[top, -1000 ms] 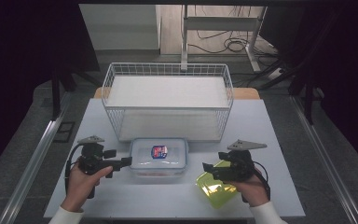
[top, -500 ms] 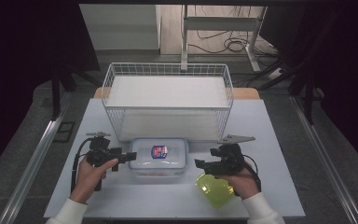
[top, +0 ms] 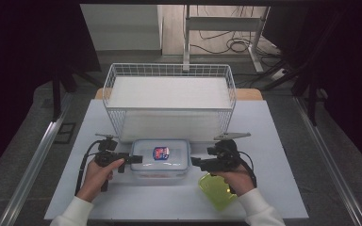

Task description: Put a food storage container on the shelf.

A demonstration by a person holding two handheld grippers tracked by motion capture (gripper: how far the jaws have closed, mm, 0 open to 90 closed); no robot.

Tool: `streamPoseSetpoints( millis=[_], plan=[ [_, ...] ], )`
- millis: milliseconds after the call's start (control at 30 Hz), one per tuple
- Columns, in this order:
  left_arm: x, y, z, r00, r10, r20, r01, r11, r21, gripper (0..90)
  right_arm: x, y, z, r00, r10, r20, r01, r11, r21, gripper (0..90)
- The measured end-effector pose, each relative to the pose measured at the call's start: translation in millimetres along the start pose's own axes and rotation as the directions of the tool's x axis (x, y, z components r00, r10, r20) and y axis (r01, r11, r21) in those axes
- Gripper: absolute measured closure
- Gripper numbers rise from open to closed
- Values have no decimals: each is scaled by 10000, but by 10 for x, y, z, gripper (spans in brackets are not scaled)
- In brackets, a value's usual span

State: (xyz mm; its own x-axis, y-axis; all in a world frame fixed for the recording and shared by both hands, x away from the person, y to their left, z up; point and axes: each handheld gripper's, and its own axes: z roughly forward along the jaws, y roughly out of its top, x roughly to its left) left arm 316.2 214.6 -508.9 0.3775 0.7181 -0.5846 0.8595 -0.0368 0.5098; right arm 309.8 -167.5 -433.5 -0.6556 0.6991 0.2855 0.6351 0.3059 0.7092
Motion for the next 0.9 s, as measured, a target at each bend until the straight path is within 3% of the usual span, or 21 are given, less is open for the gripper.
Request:
streamPoseSetpoints(
  millis=[33, 133, 300, 433, 467, 633, 900],
  plan=[
    [0, 0, 0, 10000, 0, 0, 0, 10000, 0, 161, -1, 3, 12, 10000, 40, -6, -40, 10000, 9, 180],
    [35, -9, 40, 9977, -270, 616, 259, 9995, 188, 190, -2, 17, 63, 9999, 160, 23, -160, 9998, 113, 174],
    [22, -6, 44, 9978, -137, 644, 121, 9996, 246, 227, 4, 45, 157, 9999, 136, -10, -135, 9991, 396, 165],
    [35, -6, 43, 9969, -164, 769, 144, 9995, 272, 238, -29, 89, 264, 9991, 426, 54, -428, 9973, 599, 163],
    [37, -7, 42, 9968, -169, 783, 148, 9995, 270, 242, -54, 109, 336, 9974, 727, -19, -723, 9939, 828, 163],
    [41, -19, 41, 9966, -134, 810, 120, 9998, 184, 246, -92, 117, 458, 9955, 940, 145, -951, 9881, 1209, 170],
    [-12, -85, -8, 9967, 433, 689, -428, 9990, -82, 266, -130, 119, 597, 9910, 1329, -153, -1291, 9800, 1515, 192]
  ],
)
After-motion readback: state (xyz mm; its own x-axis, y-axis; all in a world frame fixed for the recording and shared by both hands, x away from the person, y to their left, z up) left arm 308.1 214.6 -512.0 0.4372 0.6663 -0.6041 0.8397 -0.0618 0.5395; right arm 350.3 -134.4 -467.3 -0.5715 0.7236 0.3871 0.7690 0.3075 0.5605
